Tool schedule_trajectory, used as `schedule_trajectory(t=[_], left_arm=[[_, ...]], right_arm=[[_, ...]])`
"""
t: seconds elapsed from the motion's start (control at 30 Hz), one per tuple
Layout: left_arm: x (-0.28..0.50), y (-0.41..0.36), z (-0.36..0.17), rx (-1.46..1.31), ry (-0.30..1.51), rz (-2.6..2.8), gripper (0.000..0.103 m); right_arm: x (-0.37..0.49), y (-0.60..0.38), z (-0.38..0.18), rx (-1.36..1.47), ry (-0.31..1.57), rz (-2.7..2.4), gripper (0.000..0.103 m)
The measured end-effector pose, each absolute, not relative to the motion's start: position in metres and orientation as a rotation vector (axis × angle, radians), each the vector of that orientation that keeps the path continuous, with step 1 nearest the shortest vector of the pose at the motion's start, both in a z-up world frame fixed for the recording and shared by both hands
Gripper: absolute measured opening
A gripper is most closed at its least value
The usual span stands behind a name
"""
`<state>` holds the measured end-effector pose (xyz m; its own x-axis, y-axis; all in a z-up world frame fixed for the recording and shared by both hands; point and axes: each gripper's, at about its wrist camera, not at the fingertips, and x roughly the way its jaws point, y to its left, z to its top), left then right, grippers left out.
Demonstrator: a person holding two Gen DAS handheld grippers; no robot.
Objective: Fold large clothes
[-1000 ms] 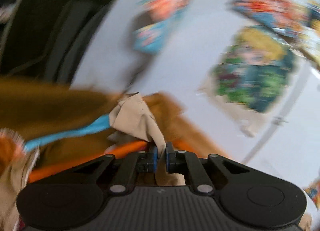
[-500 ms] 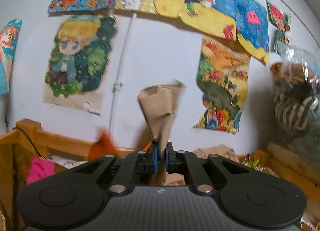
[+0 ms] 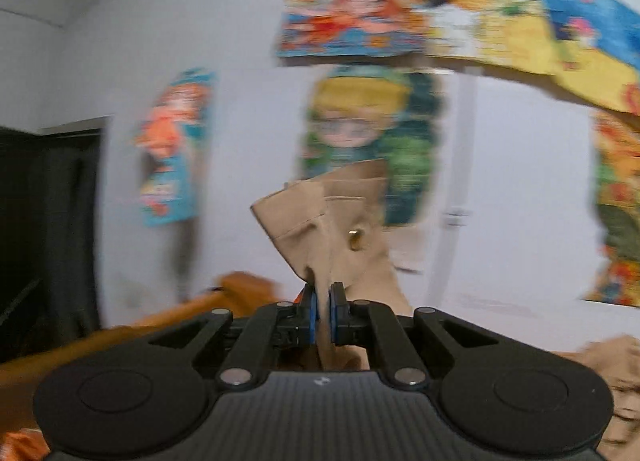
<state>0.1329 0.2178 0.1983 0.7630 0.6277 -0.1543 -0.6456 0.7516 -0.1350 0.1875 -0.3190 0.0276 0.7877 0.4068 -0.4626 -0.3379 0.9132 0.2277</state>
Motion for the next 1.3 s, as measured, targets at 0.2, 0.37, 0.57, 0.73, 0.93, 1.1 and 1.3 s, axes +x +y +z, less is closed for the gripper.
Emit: schedule_trajectory(t=[0.2, 0.37, 0.57, 0.73, 0.93, 1.1, 1.3], left_arm=[[0.121, 0.279, 0.161, -0.282, 0.201, 0.855, 0.006], [0.114, 0.311, 0.13, -0.383, 0.258, 0.883, 0.009], [0.097, 0.341, 0.123, -0.613, 0.222, 0.816, 0.014], [0.087, 0.355, 0.115, -0.748, 0.195, 0.782, 0.025], [0.088, 0.359, 0.118, -0.72, 0.206, 0.809, 0.028], [0.09, 0.367, 0.123, -0.718, 0.215, 0.855, 0.04], [0.098, 0.371, 0.122, -0.656, 0.236, 0.894, 0.017]], right_arm=[[0.187, -0.311, 0.016, 0.105, 0.57, 0.407, 0.102], [0.185, -0.305, 0.01, 0.085, 0.594, 0.416, 0.102], [0.185, -0.302, 0.005, 0.077, 0.613, 0.425, 0.102], [0.185, -0.301, 0.004, 0.077, 0.618, 0.427, 0.102], [0.184, -0.301, 0.003, 0.075, 0.622, 0.431, 0.102], [0.184, -0.299, 0.002, 0.074, 0.628, 0.436, 0.102], [0.184, -0.298, 0.002, 0.071, 0.633, 0.435, 0.102]])
